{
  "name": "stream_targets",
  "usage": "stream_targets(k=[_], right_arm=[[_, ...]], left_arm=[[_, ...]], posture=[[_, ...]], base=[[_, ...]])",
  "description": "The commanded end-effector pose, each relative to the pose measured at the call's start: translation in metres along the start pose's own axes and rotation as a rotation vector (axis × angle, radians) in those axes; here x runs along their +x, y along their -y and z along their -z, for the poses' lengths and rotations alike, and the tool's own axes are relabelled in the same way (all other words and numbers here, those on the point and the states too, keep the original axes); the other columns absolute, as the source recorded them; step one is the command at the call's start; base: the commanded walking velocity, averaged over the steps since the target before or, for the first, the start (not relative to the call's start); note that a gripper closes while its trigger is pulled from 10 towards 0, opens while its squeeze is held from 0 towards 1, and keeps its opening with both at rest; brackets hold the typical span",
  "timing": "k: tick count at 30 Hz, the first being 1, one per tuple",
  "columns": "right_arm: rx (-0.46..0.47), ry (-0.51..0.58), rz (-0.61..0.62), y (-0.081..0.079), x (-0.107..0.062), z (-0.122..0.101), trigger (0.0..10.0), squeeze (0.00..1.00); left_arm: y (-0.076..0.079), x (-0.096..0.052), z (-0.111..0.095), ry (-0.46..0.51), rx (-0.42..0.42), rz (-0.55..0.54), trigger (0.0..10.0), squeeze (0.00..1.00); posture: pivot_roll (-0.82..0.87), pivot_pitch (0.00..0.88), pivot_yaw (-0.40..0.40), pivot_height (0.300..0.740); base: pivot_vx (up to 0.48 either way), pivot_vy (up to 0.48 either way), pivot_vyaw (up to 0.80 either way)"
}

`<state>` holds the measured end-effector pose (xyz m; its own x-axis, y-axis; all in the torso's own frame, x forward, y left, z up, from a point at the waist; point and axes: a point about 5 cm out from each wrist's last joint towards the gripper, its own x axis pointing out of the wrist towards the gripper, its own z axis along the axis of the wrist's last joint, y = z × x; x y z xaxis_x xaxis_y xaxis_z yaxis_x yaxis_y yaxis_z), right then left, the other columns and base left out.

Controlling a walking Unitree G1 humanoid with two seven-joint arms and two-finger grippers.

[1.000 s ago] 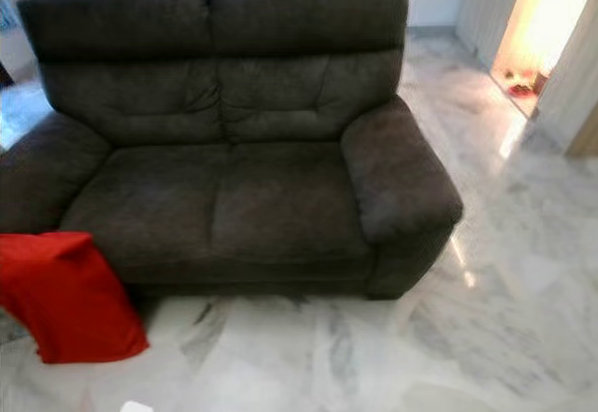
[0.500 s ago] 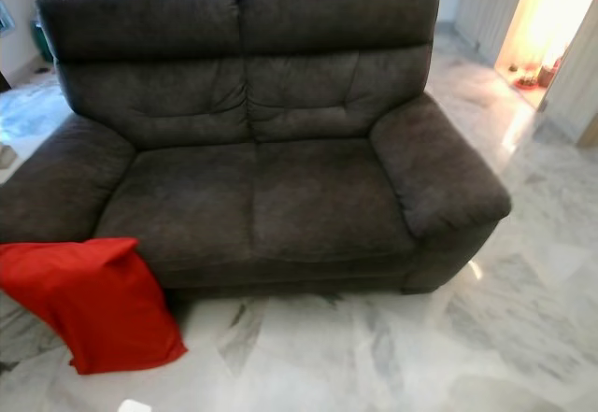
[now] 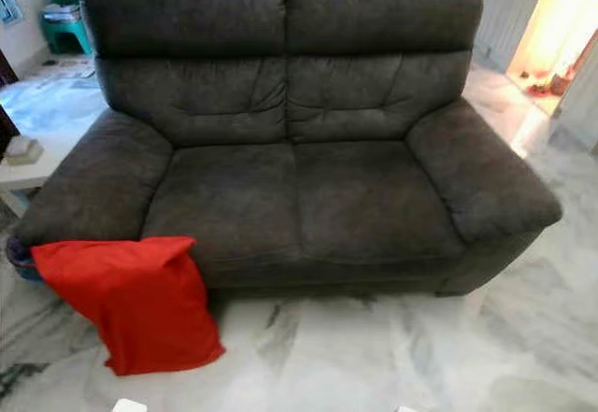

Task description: Move the pillow to the sofa from floor

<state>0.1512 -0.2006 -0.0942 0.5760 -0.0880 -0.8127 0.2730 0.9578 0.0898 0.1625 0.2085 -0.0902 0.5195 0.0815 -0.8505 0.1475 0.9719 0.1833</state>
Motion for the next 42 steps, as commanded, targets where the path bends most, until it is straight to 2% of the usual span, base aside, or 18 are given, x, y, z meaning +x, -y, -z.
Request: stream_targets(k=[1,5,13,18,23,26,32,39,42], right_arm=[[0.008,-0.011,-0.005,-0.004,0.000,0.003,10.0,0.00],[0.012,-0.012,-0.002,-0.002,0.000,0.002,10.0,0.00],[0.012,-0.002,0.010,0.016,-0.003,0.000,10.0,0.00],[0.015,-0.007,0.012,0.020,-0.004,0.004,10.0,0.00],[0.030,-0.008,0.003,0.013,-0.004,0.007,10.0,0.00],[0.022,-0.003,-0.005,0.002,-0.002,0.005,10.0,0.00],[0.031,0.012,-0.040,-0.003,0.000,0.000,10.0,0.00],[-0.037,0.026,-0.027,0.001,0.000,-0.004,10.0,0.00],[-0.004,0.026,-0.016,0.004,-0.001,-0.003,10.0,0.00]], left_arm=[[-0.006,0.000,0.001,-0.008,0.005,-0.012,10.0,0.00],[-0.006,0.000,0.001,-0.008,0.007,-0.012,10.0,0.00],[-0.006,0.000,0.001,-0.006,-0.005,-0.013,10.0,0.00],[-0.006,0.000,0.001,-0.001,-0.002,-0.013,10.0,0.00],[-0.006,-0.001,0.000,0.019,-0.041,-0.012,10.0,0.00],[-0.006,-0.001,0.000,0.016,-0.038,-0.012,10.0,0.00],[-0.005,-0.001,0.000,0.021,-0.049,-0.004,10.0,0.00],[-0.005,-0.001,-0.001,0.030,-0.052,-0.006,10.0,0.00],[-0.005,-0.001,-0.001,0.033,-0.053,-0.007,10.0,0.00]], posture=[[-0.08,0.057,0.042,0.740],[-0.07,0.062,0.045,0.740],[-0.07,0.073,0.044,0.740],[-0.07,0.074,0.044,0.740],[-0.07,0.078,0.048,0.740],[-0.07,0.076,0.048,0.740],[-0.08,0.075,0.047,0.740],[-0.08,0.072,0.042,0.740],[-0.08,0.072,0.041,0.740]], base=[[0.000,0.480,0.00],[0.000,0.480,0.00],[0.000,0.465,0.00],[0.000,0.000,0.00],[0.000,0.000,0.00],[0.000,0.000,0.00],[0.000,0.000,0.00],[0.116,0.000,0.32],[0.282,0.000,0.80]])
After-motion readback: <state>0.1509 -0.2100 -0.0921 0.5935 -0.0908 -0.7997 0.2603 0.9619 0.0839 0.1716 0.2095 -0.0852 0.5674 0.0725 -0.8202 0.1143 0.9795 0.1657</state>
